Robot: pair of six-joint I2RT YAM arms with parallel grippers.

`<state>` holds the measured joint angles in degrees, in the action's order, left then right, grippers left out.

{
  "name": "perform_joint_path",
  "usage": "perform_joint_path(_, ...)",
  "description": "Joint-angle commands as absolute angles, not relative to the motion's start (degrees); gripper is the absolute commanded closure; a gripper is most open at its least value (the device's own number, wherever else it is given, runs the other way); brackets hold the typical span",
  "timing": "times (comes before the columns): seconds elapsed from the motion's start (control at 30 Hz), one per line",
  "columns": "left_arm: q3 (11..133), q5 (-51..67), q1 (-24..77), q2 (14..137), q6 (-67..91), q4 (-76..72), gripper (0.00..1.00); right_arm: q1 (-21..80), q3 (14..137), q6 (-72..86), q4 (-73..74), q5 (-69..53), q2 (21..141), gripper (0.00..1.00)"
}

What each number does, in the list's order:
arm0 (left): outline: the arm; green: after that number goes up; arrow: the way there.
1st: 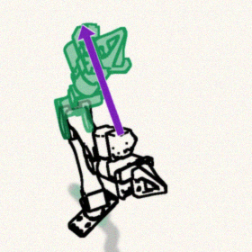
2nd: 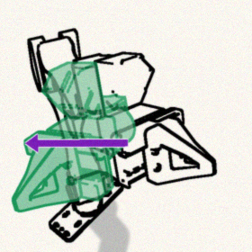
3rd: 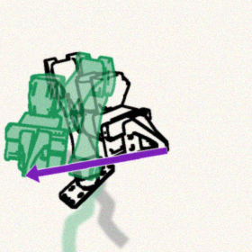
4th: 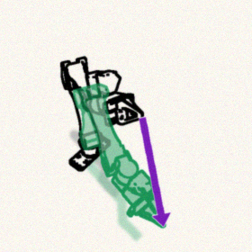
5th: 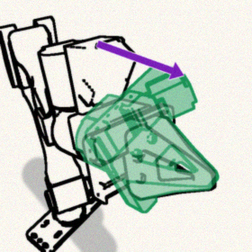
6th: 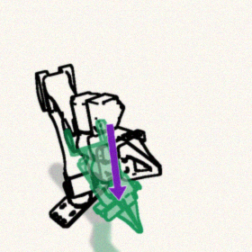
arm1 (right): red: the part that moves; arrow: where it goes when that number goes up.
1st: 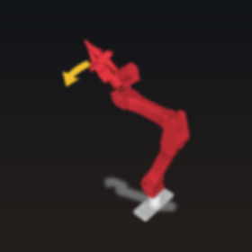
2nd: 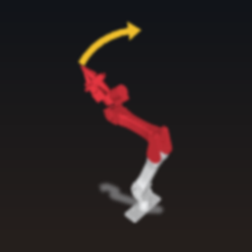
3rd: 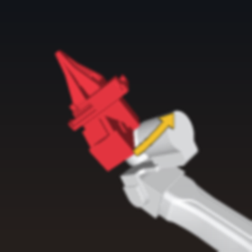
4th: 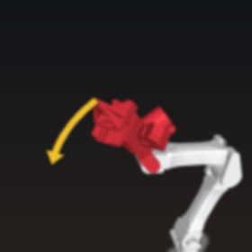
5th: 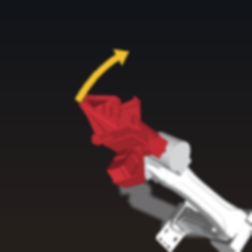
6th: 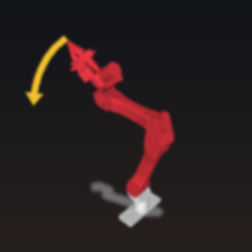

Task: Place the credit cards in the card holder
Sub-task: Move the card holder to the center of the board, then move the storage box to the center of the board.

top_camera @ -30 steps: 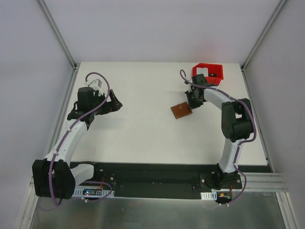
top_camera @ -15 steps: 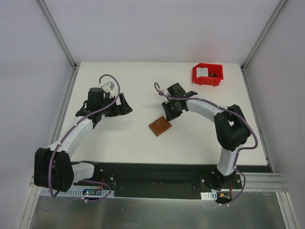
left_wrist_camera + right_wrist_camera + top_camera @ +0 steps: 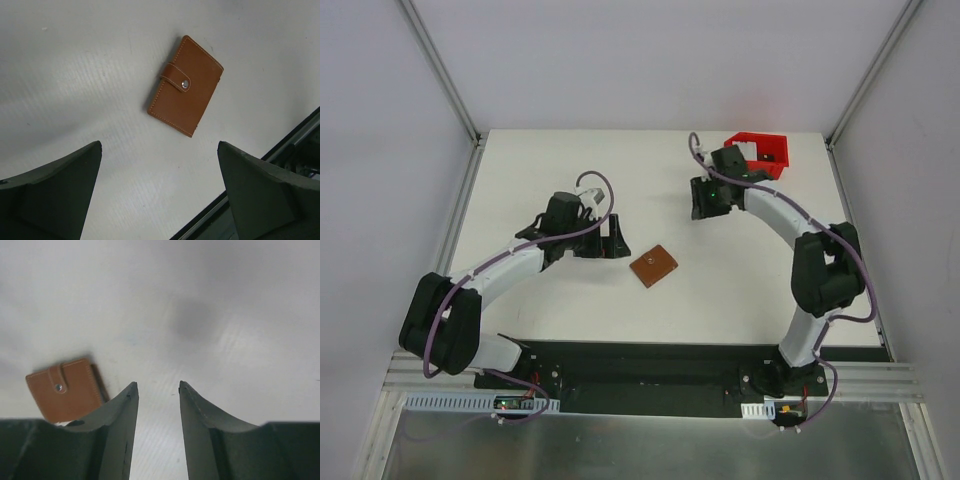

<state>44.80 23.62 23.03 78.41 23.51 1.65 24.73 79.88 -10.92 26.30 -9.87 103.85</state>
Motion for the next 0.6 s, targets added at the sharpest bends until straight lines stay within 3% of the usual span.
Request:
perform_joint_path(0.0, 43.69, 24.26, 25.83, 78.66, 25.75, -1.93, 0.02, 16.54, 83.66, -6.51, 25.93, -6.43, 100.72, 0.58)
perform_joint_path(0.23, 41.66, 23.73, 26.89, 77.35, 27.07, -2.81, 0.03, 1.60, 94.21, 8.25, 26.64, -3.95, 108.01, 0.51)
perform_joint_path(0.37, 41.31, 23.47, 26.90, 76.38, 26.90, -2.73, 0.02, -2.19, 104.73, 13.52, 28.82, -3.78, 115.56, 0.45)
perform_joint_path(0.57, 41.57, 23.64, 26.89, 75.68, 26.98, -2.72, 0.02, -3.60, 118.55, 19.67, 34.01, 3.50, 126.64, 0.43)
